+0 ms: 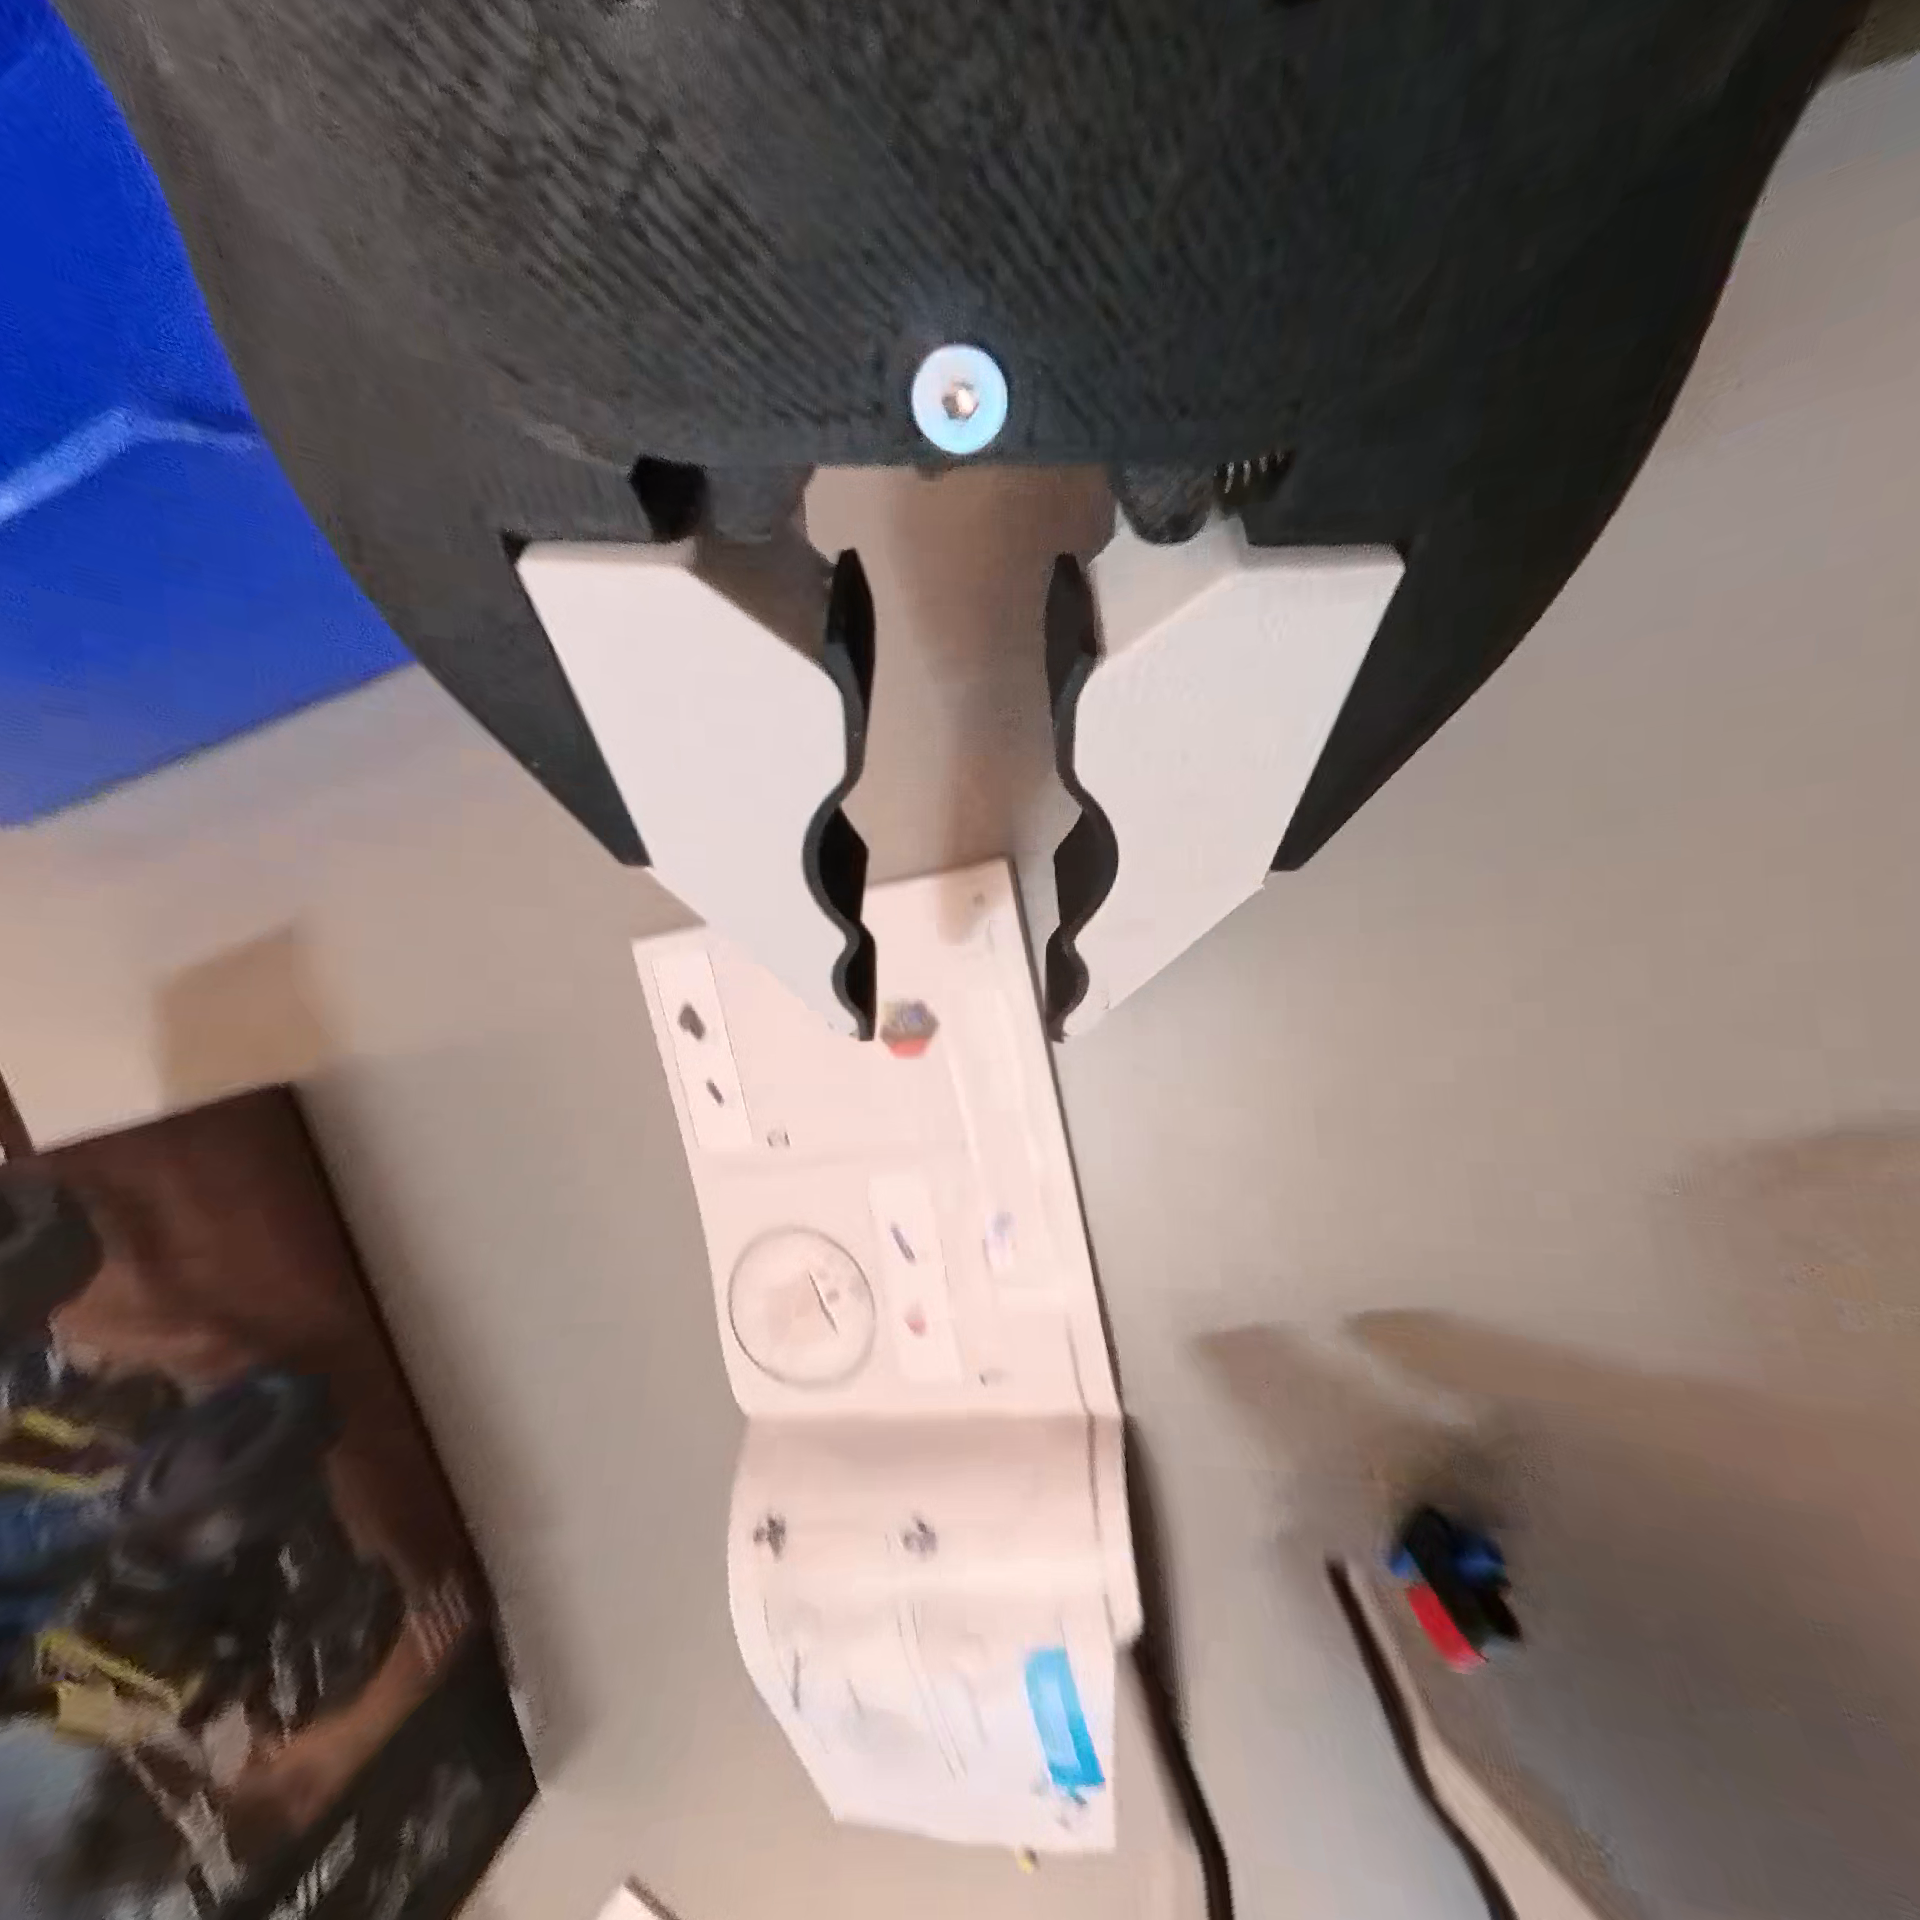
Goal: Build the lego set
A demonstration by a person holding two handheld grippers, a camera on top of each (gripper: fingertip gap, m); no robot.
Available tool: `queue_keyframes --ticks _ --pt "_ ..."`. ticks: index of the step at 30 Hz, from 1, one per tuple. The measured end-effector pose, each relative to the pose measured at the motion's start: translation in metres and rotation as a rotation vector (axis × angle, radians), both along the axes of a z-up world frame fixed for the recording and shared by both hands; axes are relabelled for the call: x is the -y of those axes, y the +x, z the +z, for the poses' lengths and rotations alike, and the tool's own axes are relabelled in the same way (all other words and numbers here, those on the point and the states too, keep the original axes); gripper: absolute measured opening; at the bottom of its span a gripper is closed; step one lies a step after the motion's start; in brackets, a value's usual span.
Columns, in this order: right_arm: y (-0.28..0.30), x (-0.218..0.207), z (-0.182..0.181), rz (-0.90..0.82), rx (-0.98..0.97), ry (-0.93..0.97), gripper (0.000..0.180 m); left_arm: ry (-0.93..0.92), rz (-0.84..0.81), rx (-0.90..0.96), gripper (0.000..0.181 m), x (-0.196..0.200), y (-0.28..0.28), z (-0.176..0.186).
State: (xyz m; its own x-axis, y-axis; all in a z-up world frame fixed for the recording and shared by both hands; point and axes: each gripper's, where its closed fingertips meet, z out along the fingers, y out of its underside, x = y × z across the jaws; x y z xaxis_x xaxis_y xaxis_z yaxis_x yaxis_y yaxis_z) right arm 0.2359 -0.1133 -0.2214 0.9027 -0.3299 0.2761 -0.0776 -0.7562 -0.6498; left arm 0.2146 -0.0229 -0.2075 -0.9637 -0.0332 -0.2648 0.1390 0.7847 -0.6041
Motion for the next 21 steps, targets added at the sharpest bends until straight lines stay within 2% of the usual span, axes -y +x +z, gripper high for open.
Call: queue_keyframes --ticks 3,6,7,10,12,14,21 --pt "-0.007 0.011 -0.004 -0.013 -0.054 -0.014 0.034 0.154 -0.139 -0.097 0.039 0.031 0.002 -0.022" --pt "-0.011 0.017 -0.008 -0.004 -0.059 -0.038 0.036 0.216 -0.181 -0.139 0.044 0.050 0.017 -0.034" --pt "-0.013 0.019 -0.009 0.003 -0.065 -0.040 0.036 0.248 -0.182 -0.172 0.050 0.052 0.019 -0.040" --pt "-0.012 0.021 -0.009 0.007 -0.074 -0.016 0.036 0.296 -0.188 -0.253 0.052 0.054 0.021 -0.049" --pt "-0.009 0.022 -0.007 0.005 -0.067 -0.001 0.036 0.311 -0.197 -0.259 0.048 0.053 0.022 -0.049" --pt "-0.007 0.021 -0.005 0.011 -0.051 0.006 0.036 0.323 -0.227 -0.209 0.033 0.052 0.027 -0.050" --pt "-0.014 0.019 -0.013 0.083 -0.058 -0.003 0.039 0.288 -0.267 -0.207 0.011 0.046 0.018 -0.049"
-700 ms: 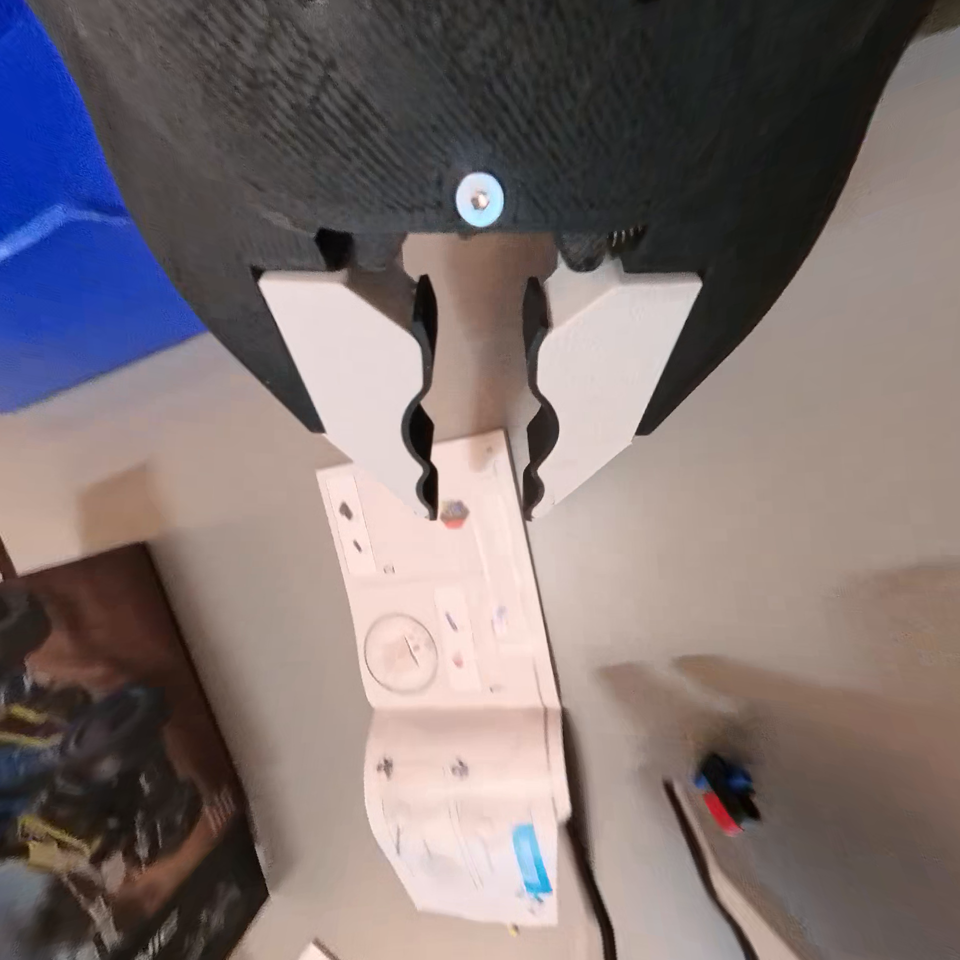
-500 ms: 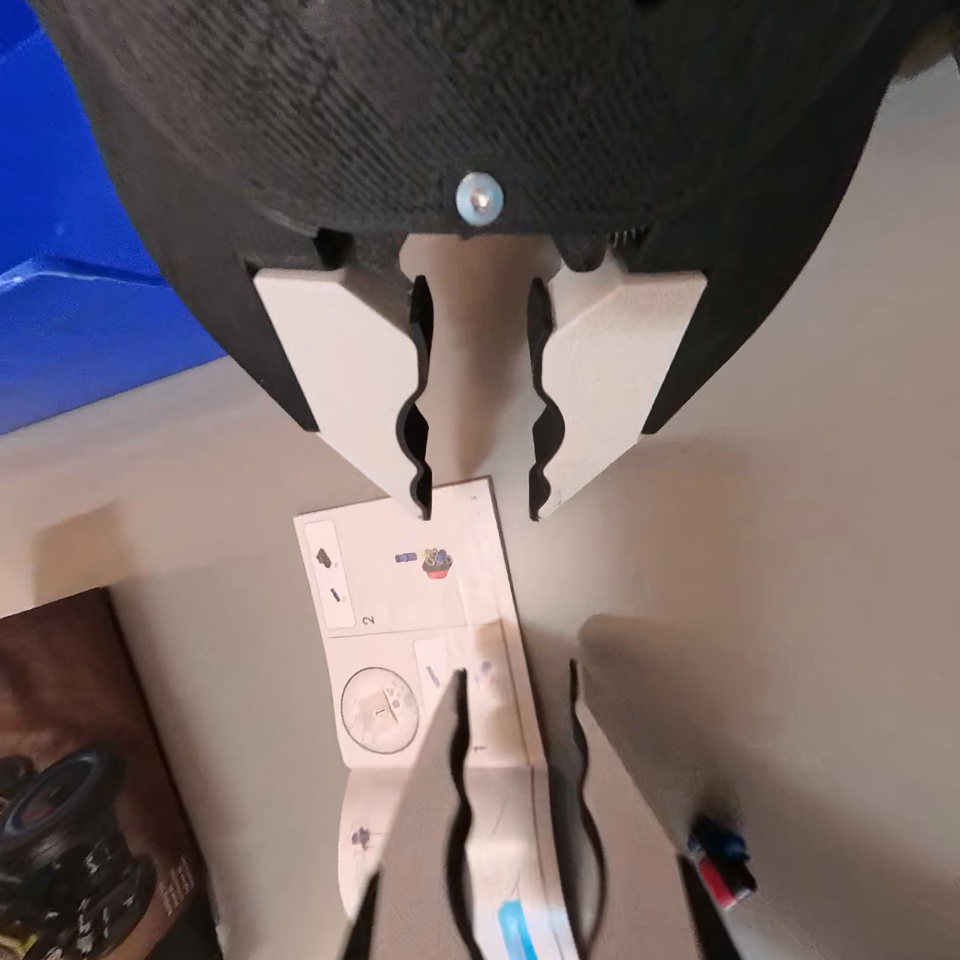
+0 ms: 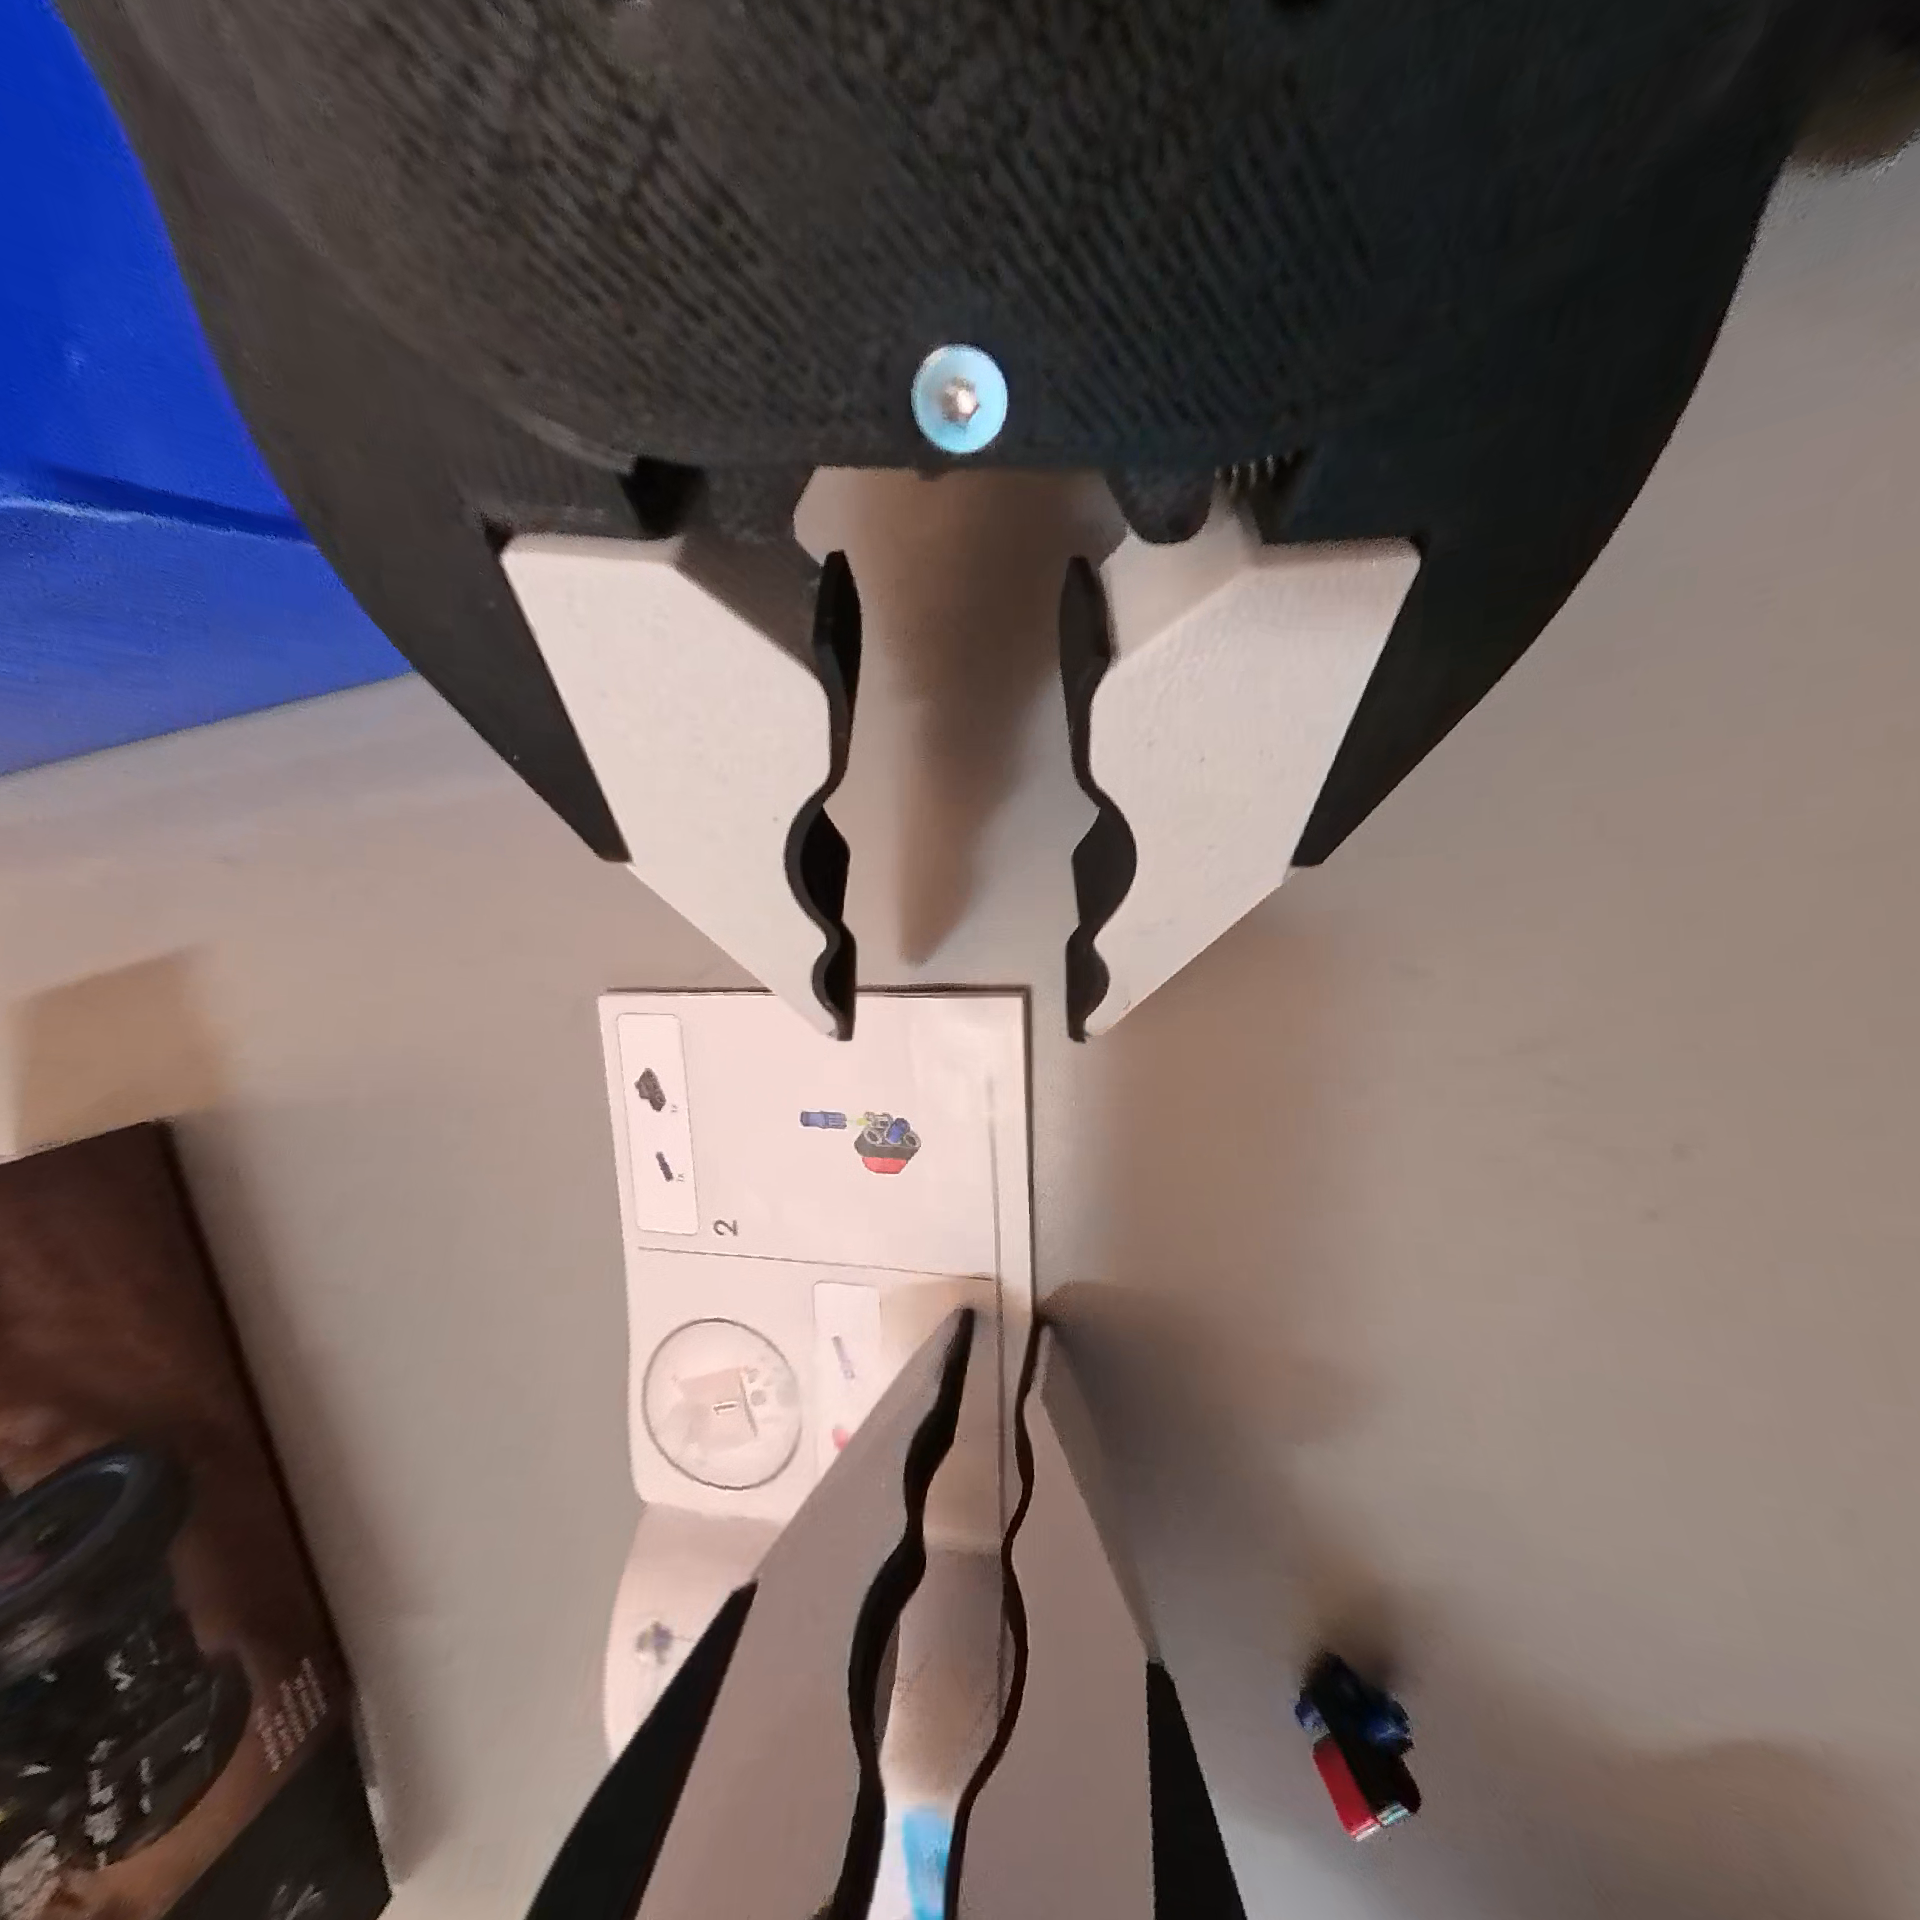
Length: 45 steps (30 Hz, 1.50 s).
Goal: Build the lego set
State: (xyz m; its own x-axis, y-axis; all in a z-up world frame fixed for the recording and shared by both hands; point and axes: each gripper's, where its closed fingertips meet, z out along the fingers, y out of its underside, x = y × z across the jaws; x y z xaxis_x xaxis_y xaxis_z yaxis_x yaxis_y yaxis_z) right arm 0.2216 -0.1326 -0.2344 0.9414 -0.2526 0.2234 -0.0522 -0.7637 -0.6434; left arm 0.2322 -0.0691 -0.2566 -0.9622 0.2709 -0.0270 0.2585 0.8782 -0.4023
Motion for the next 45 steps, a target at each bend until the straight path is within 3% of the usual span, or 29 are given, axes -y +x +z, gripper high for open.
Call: queue_keyframes --ticks 17,23,27,30,36,45 --pt "0.015 -0.014 -0.011 -0.012 0.055 -0.001 0.038 -0.129 0.111 -0.021 0.006 -0.002 0.014 0.016" --pt "0.019 -0.016 -0.003 -0.005 0.111 0.016 0.023 -0.190 0.147 -0.022 0.002 -0.001 0.017 0.023" --pt "0.013 -0.016 -0.011 0.021 0.088 -0.031 0.033 -0.181 0.123 -0.035 0.026 0.007 0.010 0.016" --pt "0.011 -0.016 -0.011 0.030 0.082 -0.038 0.035 -0.131 0.087 -0.017 0.031 0.011 0.006 0.003" --pt "0.010 -0.013 -0.012 0.031 0.082 -0.046 0.037 -0.135 0.103 -0.010 0.017 0.014 0.012 0.003" --pt "0.017 -0.010 -0.010 0.005 0.108 -0.039 0.035 -0.148 0.133 0.043 0.011 0.015 0.022 0.010"
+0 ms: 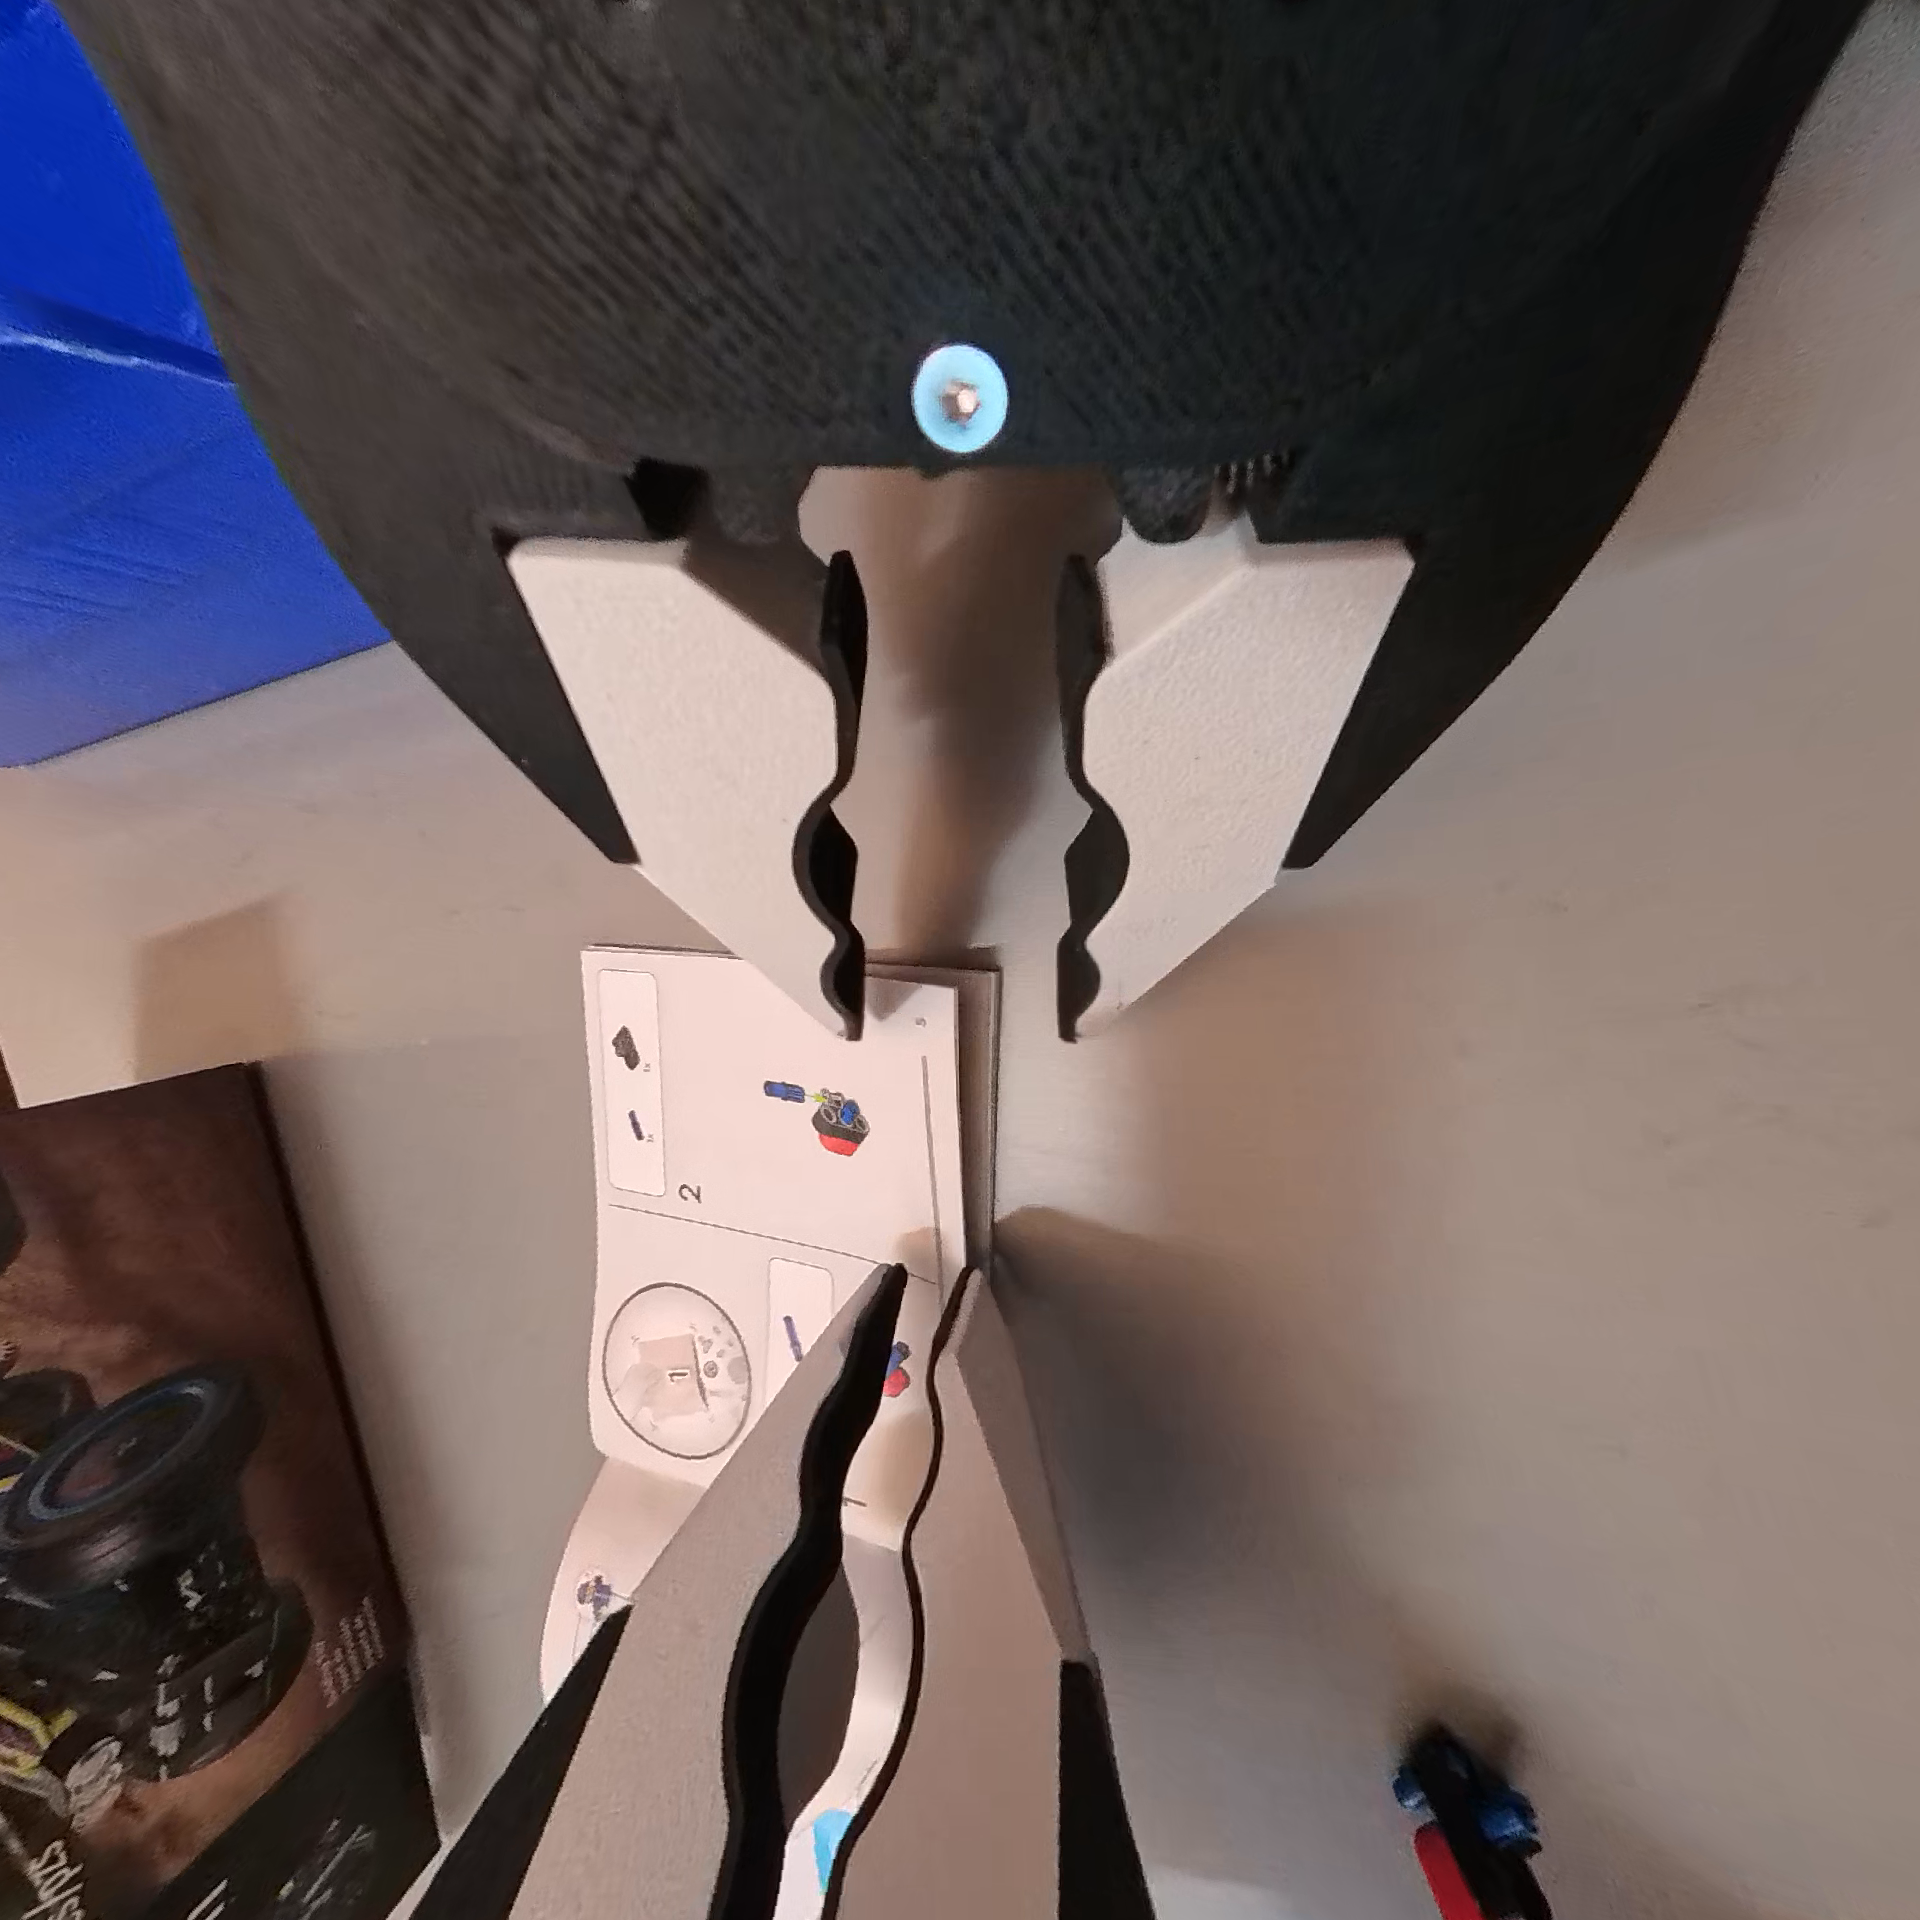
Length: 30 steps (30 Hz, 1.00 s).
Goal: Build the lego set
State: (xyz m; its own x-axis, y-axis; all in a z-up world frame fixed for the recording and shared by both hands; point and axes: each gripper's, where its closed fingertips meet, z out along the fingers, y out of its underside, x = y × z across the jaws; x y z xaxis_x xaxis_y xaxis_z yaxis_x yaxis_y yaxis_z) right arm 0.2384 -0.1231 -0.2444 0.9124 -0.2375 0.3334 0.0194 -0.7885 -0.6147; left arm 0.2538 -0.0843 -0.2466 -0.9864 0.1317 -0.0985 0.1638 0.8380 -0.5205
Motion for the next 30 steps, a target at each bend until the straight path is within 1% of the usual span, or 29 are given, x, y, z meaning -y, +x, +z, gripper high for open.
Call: queue_keyframes --ticks 4,8,11,14,16,18,26,27,30 --pt "0.004 0.001 0.005 -0.017 0.023 0.016 0.034 0.002 0.008 0.005 0.011 -0.001 0.001 0.000" --pt "0.007 0.004 -0.002 -0.031 0.028 -0.026 0.034 0.006 0.012 0.005 0.013 -0.002 0.003 0.000" --pt "0.008 0.003 -0.002 -0.029 0.035 -0.023 0.031 -0.006 0.018 0.002 0.014 -0.001 0.005 0.001" --pt "0.009 0.004 -0.001 -0.032 0.041 -0.025 0.032 -0.028 -0.005 -0.038 0.023 0.007 -0.004 0.000" --pt "0.009 0.004 0.000 -0.032 0.042 -0.026 0.032 -0.019 -0.015 -0.028 0.027 0.012 -0.005 -0.005" --pt "0.009 0.003 0.000 -0.031 0.044 -0.021 0.032 -0.011 -0.022 -0.010 0.027 0.015 -0.004 -0.009" --pt "0.009 0.003 0.002 -0.031 0.040 -0.005 0.032 -0.046 0.039 0.036 0.022 0.015 0.013 0.003" --pt "0.008 0.003 0.001 -0.029 0.037 -0.006 0.032 -0.049 0.034 0.031 0.023 0.016 0.012 0.004" --pt "0.007 0.003 -0.001 -0.027 0.032 -0.017 0.033 -0.038 -0.028 -0.035 0.037 0.017 -0.004 0.000"
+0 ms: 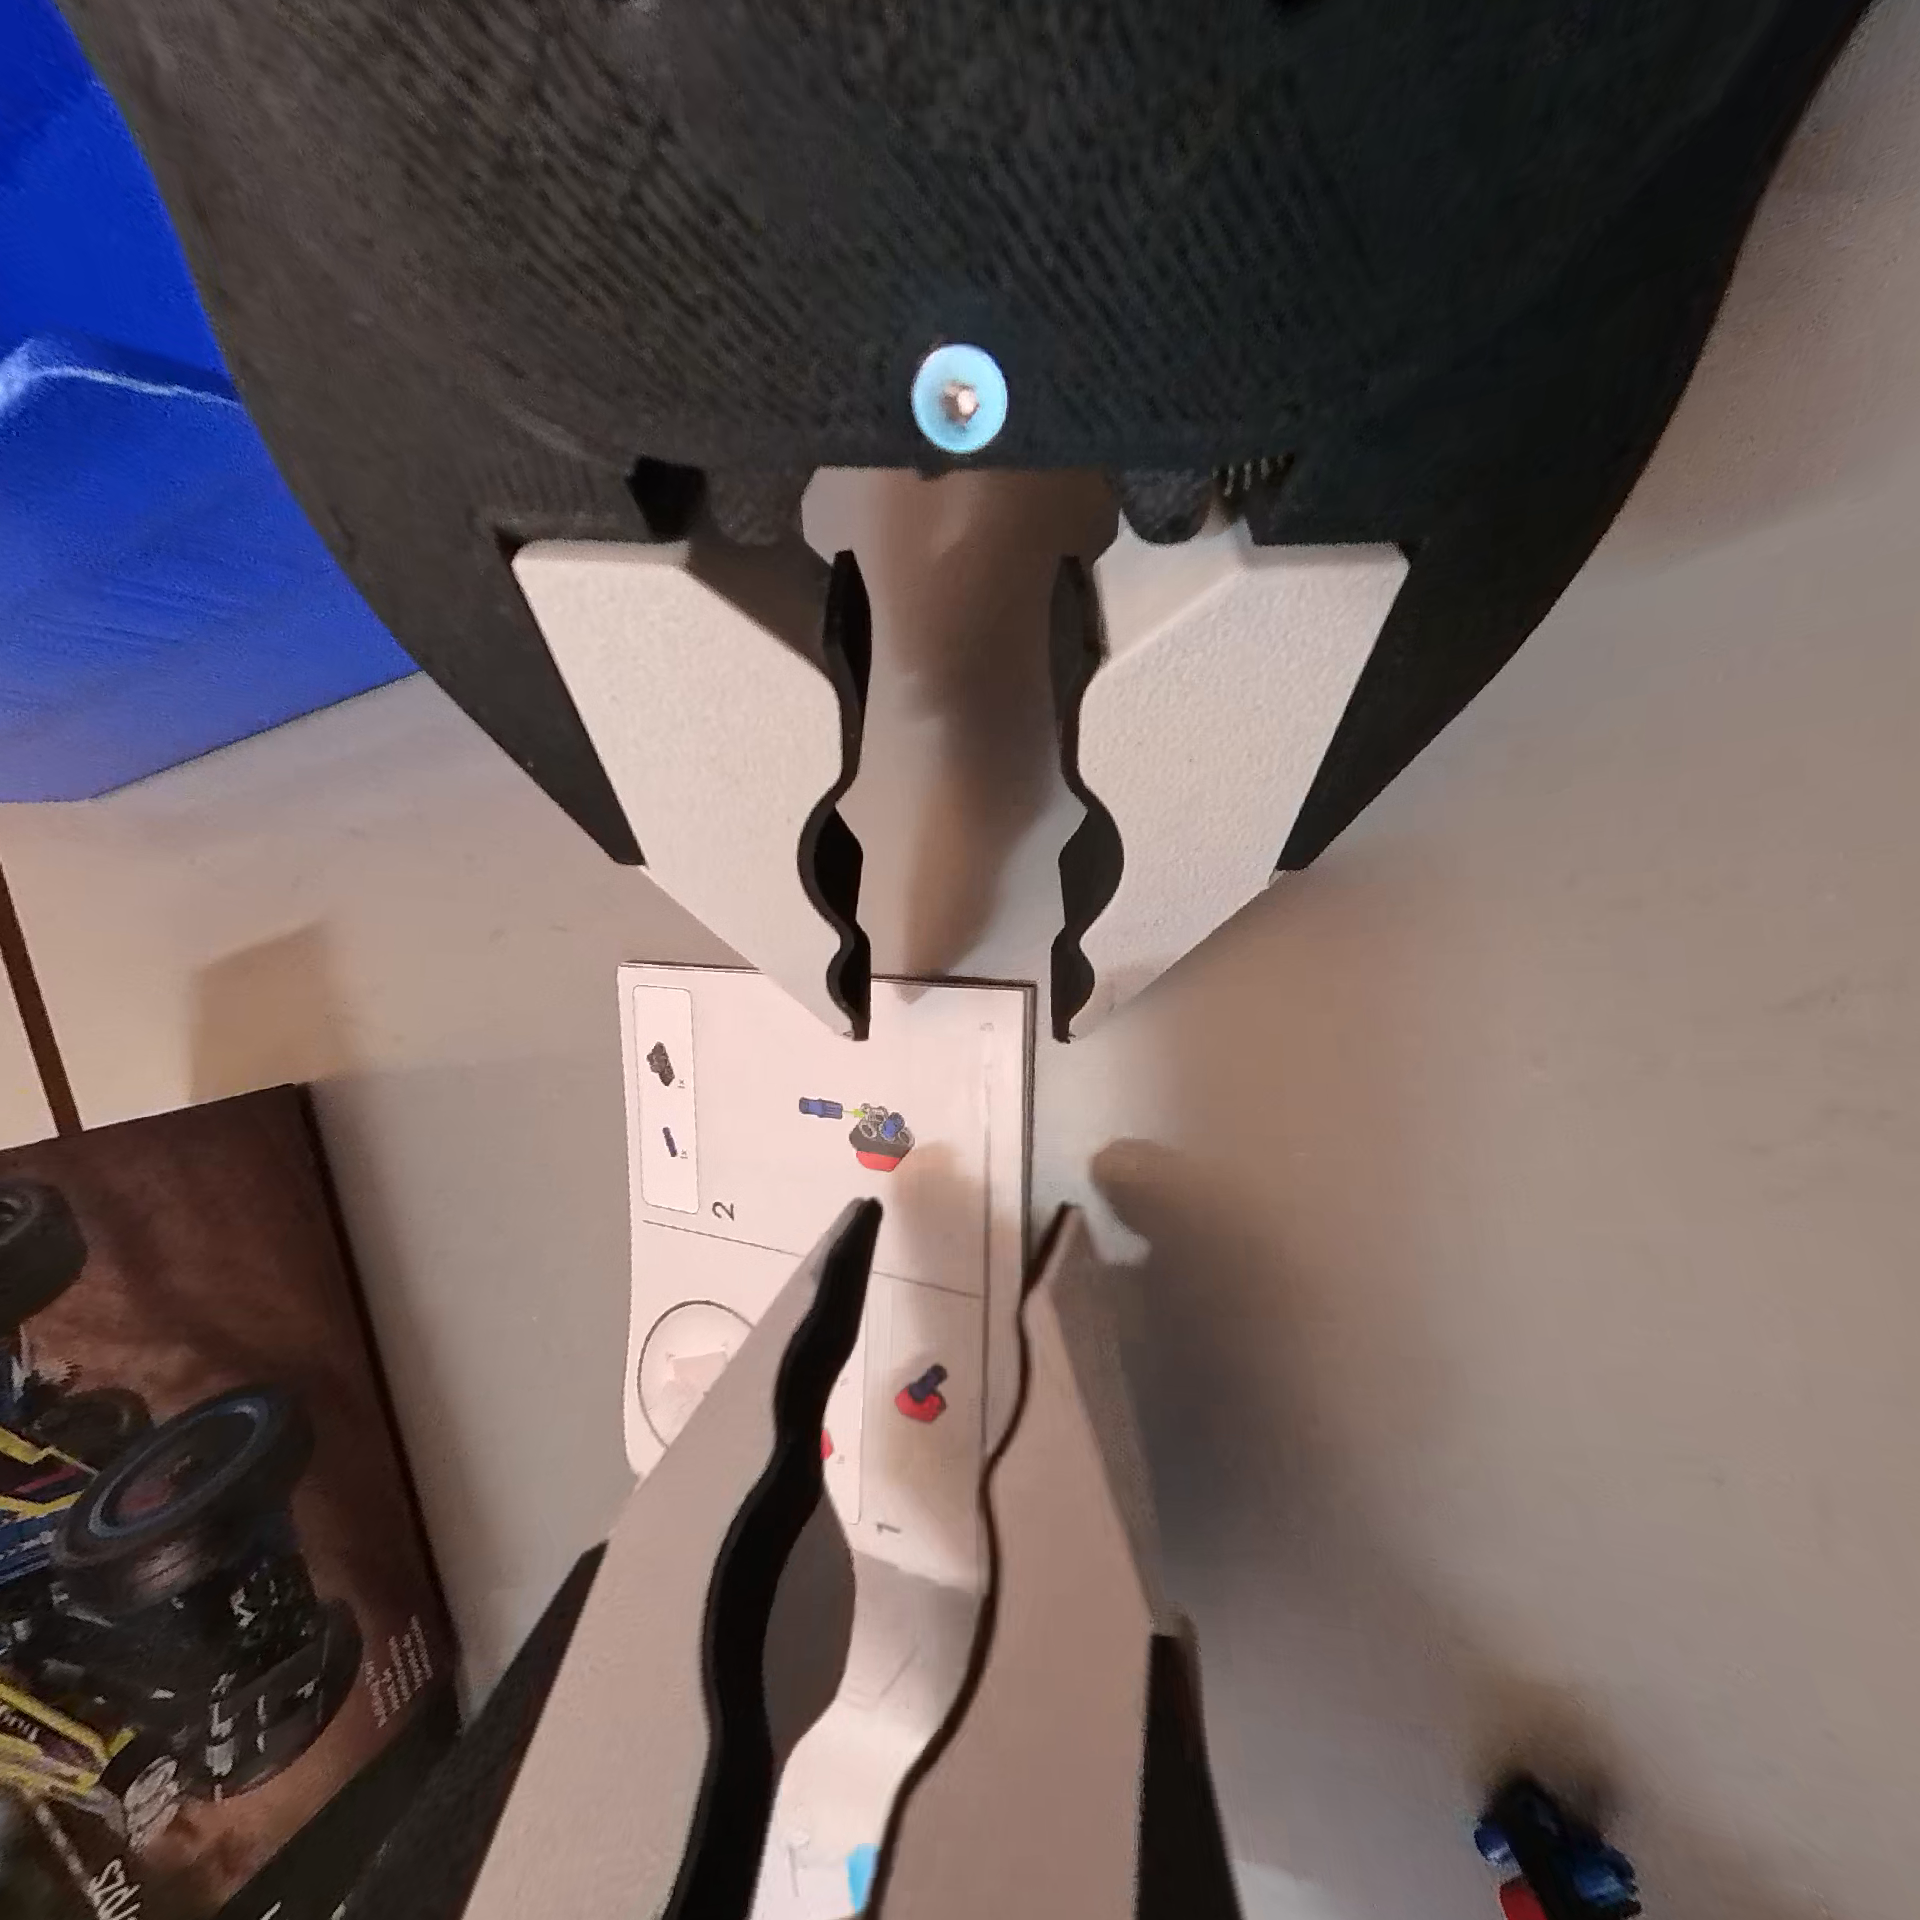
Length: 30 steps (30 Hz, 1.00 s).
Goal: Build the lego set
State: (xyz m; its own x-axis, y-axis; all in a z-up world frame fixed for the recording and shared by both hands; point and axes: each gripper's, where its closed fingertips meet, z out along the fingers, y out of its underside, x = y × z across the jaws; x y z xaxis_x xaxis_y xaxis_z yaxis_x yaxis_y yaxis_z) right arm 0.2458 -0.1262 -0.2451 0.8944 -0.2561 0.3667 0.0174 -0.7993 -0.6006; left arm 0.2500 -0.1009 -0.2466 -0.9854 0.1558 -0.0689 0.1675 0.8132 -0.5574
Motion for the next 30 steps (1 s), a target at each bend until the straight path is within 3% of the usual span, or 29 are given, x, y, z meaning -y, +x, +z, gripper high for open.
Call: queue_keyframes --ticks 10,14,16,18,22,30 --pt "0.001 0.001 0.002 -0.012 -0.004 0.024 0.033 -0.003 0.053 0.088 0.011 -0.001 0.018 0.001" --pt "0.001 0.001 -0.001 -0.010 -0.008 0.011 0.033 0.008 0.003 0.040 0.033 -0.001 0.005 -0.002" --pt "0.001 0.000 -0.001 -0.010 -0.010 0.009 0.033 0.037 -0.003 0.056 0.036 -0.002 0.006 -0.008" --pt "0.000 0.001 -0.001 -0.009 -0.015 0.010 0.033 0.031 -0.003 0.043 0.018 -0.001 0.004 -0.008" --pt "0.000 0.002 -0.002 -0.010 -0.021 0.010 0.033 0.026 0.016 0.001 0.000 -0.002 0.003 -0.010" --pt "0.000 -0.003 0.001 -0.004 -0.006 0.019 0.033 -0.020 0.043 -0.009 0.000 -0.005 0.008 -0.001"
